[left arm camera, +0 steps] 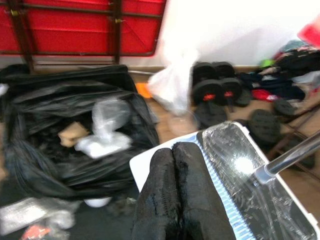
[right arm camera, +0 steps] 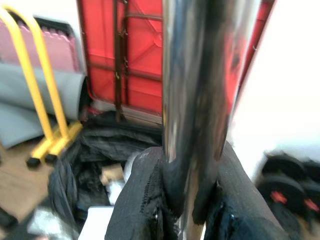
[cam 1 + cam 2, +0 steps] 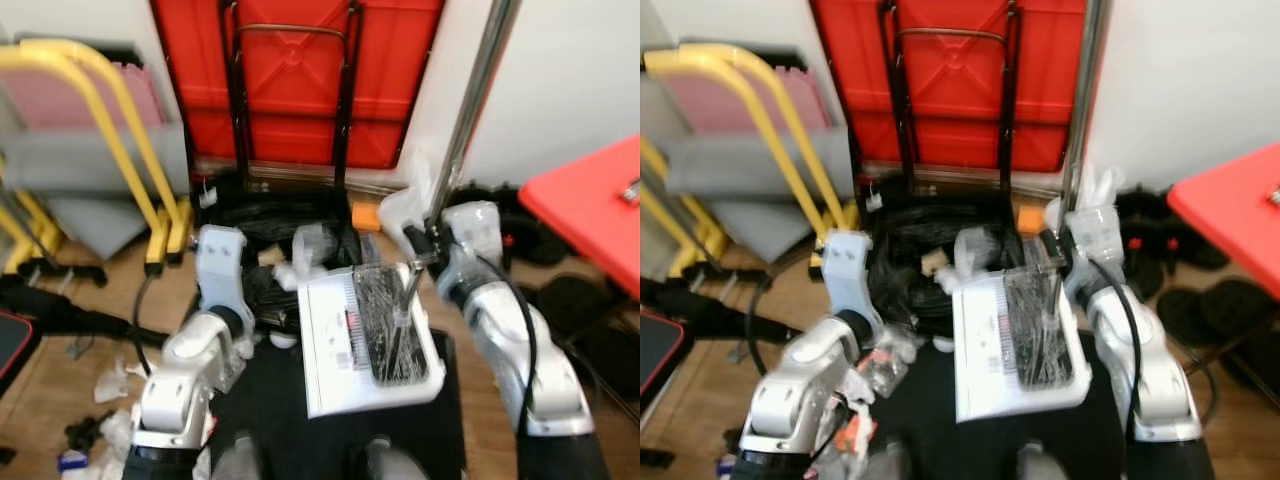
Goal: Sweep floor
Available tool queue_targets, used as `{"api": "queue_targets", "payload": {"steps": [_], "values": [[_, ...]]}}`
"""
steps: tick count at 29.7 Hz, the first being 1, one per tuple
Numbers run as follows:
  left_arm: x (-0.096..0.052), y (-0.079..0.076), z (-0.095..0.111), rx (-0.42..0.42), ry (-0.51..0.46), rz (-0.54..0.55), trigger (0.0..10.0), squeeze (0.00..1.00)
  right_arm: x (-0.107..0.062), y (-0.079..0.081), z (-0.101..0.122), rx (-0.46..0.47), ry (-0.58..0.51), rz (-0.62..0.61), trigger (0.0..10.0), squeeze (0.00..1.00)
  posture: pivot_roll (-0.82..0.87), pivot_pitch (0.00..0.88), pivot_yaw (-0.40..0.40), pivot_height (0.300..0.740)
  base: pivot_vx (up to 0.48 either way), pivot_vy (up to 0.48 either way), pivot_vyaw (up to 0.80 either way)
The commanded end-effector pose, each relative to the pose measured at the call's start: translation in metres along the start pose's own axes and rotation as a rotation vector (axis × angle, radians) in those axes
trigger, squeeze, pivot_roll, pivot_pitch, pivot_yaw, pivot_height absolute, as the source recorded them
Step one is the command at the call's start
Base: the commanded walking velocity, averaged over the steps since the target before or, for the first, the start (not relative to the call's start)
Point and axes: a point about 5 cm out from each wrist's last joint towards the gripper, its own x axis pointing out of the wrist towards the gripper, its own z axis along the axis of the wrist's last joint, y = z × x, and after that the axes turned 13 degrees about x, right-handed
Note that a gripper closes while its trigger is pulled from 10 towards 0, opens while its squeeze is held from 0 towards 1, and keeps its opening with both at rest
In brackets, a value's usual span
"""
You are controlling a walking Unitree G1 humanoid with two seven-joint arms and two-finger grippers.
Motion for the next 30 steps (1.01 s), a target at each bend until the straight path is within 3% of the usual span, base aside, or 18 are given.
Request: {"api": "queue_targets", "payload": {"steps": [1,5,26,30], "values": [[-0.0014,0.0007,-0.0058,0.002,0.029,0.004,10.0,0.0,-0.0012,-0.0001,0.0154,-0.016,-0.077,-0.005,10.0,0.0,-0.13,0.122,-0.116,0.74,-0.307,0.0,0.0],[-0.0013,0.0008,-0.0053,0.002,0.026,0.005,10.0,0.0,-0.0012,-0.0005,0.0155,-0.017,-0.077,-0.007,10.0,0.0,-0.13,0.125,-0.115,0.74,-0.294,0.0,0.0],[-0.0017,0.0038,0.0007,0.033,-0.003,0.018,10.0,0.0,-0.0012,-0.0022,0.0157,-0.011,-0.077,-0.019,10.0,0.0,-0.13,0.134,-0.116,0.74,0.0,0.0,0.0],[-0.0031,0.0066,0.0014,0.053,-0.005,0.017,10.0,0.0,-0.0011,-0.0025,0.0158,-0.009,-0.077,-0.02,10.0,0.0,-0.13,0.134,-0.116,0.74,0.444,0.0,0.0]]}}
